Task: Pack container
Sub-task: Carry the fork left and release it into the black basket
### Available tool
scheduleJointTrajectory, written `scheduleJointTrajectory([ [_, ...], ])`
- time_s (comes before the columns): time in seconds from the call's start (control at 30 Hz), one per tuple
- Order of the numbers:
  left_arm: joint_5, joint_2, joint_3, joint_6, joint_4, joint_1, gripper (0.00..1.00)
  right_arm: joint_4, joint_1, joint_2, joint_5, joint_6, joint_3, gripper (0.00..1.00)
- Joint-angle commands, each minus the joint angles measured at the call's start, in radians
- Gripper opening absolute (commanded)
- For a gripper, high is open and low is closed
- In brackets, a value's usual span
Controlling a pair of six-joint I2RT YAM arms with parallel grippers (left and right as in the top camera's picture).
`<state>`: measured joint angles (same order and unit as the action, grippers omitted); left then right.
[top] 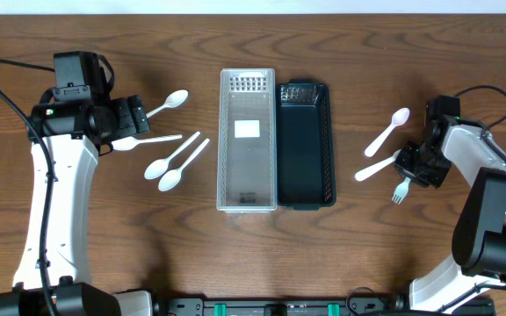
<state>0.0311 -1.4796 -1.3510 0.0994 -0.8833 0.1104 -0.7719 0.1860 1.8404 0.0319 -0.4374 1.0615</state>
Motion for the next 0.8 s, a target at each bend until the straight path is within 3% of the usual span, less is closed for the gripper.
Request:
scheduleJointTrajectory([
  [0.0,0.011,-0.010,-0.021,-0.016,-0.002,0.004,0.98,-0.006,0.011,0.026,0.060,-0.010,-0.047,0.13],
  [0.2,0.011,-0.010,-0.021,-0.016,-0.002,0.004,0.98,-0.035,0.004,-0.161,0.076,0.009,-0.034,0.10],
  [0.3,0.011,-0.010,-0.021,-0.016,-0.002,0.004,0.98,-0.053,-0.019,-0.314,0.055,0.043,-0.013,0.03],
  [0.5,0.011,-0.010,-0.021,-0.016,-0.002,0.004,0.98,-0.019,-0.154,-0.597,-0.131,0.079,0.010,0.01],
  [0.63,0.011,-0.010,-0.021,-0.016,-0.002,0.004,0.98,0.010,-0.293,-0.653,-0.171,0.055,0.010,0.01],
  [0.77,0.011,-0.010,-0.021,-0.016,-0.002,0.004,0.98,0.025,-0.425,-0.601,-0.170,0.033,0.008,0.01],
])
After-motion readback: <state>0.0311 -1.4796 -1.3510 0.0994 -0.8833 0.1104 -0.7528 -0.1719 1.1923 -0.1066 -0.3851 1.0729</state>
